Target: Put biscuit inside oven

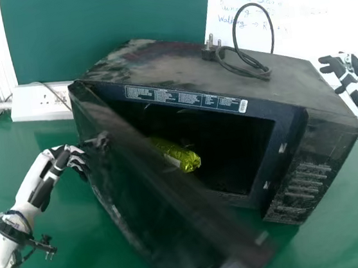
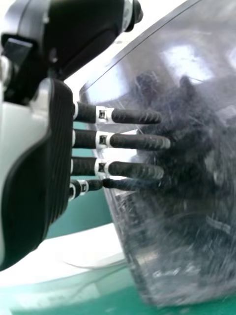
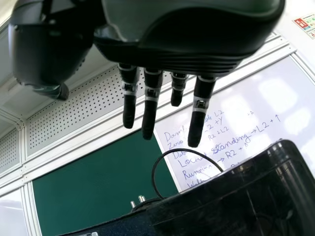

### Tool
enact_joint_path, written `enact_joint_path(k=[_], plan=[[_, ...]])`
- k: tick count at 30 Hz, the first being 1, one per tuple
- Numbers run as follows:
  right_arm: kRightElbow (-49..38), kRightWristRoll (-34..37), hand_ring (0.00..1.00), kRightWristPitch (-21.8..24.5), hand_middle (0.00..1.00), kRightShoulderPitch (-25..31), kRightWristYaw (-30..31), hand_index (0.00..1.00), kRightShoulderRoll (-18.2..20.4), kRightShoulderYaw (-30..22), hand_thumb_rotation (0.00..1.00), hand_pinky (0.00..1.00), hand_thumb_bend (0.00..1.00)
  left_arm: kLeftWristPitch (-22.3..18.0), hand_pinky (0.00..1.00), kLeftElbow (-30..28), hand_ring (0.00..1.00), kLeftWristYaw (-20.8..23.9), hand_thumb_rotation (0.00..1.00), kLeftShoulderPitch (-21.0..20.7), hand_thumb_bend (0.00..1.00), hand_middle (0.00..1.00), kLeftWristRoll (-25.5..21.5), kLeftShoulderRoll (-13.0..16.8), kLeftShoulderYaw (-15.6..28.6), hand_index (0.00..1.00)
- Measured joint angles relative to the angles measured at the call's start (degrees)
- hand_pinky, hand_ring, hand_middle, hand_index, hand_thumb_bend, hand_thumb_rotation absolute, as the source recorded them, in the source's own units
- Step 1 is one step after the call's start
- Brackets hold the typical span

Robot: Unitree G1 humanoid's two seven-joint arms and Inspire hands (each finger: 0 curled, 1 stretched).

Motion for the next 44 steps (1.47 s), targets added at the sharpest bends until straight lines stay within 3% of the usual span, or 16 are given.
enact_joint_path(k=[7,13,16,18,24,26,32,35,44], plan=[[2.38,3.29,0.67,-1.63,0.74,0.04,0.79,0.78,-0.36,-0.66,0.34,0.56,0.68,-5.57,0.30,4.31,0.34,0.98,0.06,-0.21,0.52,0.41,1.46,1.47,-1.40,0.49],[2.12,3.39,0.68,-2.39,0.75,0.46,0.60,0.76,-1.03,-1.12,0.41,0.56,0.78,-6.75,0.30,6.07,0.34,0.82,0.06,-0.45,0.52,0.41,0.85,2.64,-2.35,0.49],[1.02,2.93,0.62,-0.30,0.72,0.61,-0.14,0.75,-1.02,-0.99,0.45,0.45,0.84,-6.83,0.31,6.10,0.34,0.86,0.06,-0.46,0.52,0.41,0.81,2.98,-2.58,0.49],[0.39,2.61,0.60,0.41,0.70,0.68,-0.54,0.75,-1.04,-0.91,0.48,0.43,0.83,-6.84,0.31,6.10,0.34,0.91,0.06,-0.46,0.52,0.41,0.79,3.12,-2.71,0.49],[0.06,0.57,0.69,0.62,0.75,1.44,-1.30,0.78,-1.16,-0.86,0.48,0.56,0.78,-7.48,0.30,6.71,0.34,0.99,0.07,-0.52,0.52,0.41,0.78,3.48,-2.94,0.49],[0.29,0.44,0.66,0.48,0.75,1.65,-1.30,0.77,-1.24,-1.18,0.50,0.50,0.79,-7.45,0.29,6.72,0.33,1.00,0.07,-0.52,0.52,0.41,0.78,3.57,-2.98,0.49],[1.34,-0.84,0.60,-1.05,0.73,2.94,-1.60,0.78,-1.25,-3.02,0.55,0.46,0.80,-6.86,0.30,6.71,0.33,0.99,0.07,-0.52,0.52,0.41,0.82,4.12,-3.25,0.49],[1.37,-0.94,0.59,-1.67,0.72,3.31,-1.76,0.78,-1.25,-3.22,0.51,0.47,0.75,-6.83,0.29,6.79,0.34,0.99,0.07,-0.56,0.52,0.42,0.83,4.31,-3.36,0.49],[2.69,-1.09,0.62,-3.78,0.74,3.62,-1.76,0.78,-1.65,-3.38,0.52,0.48,0.76,-6.55,0.29,7.09,0.33,1.00,0.07,-0.62,0.52,0.41,0.87,4.39,-3.48,0.49]])
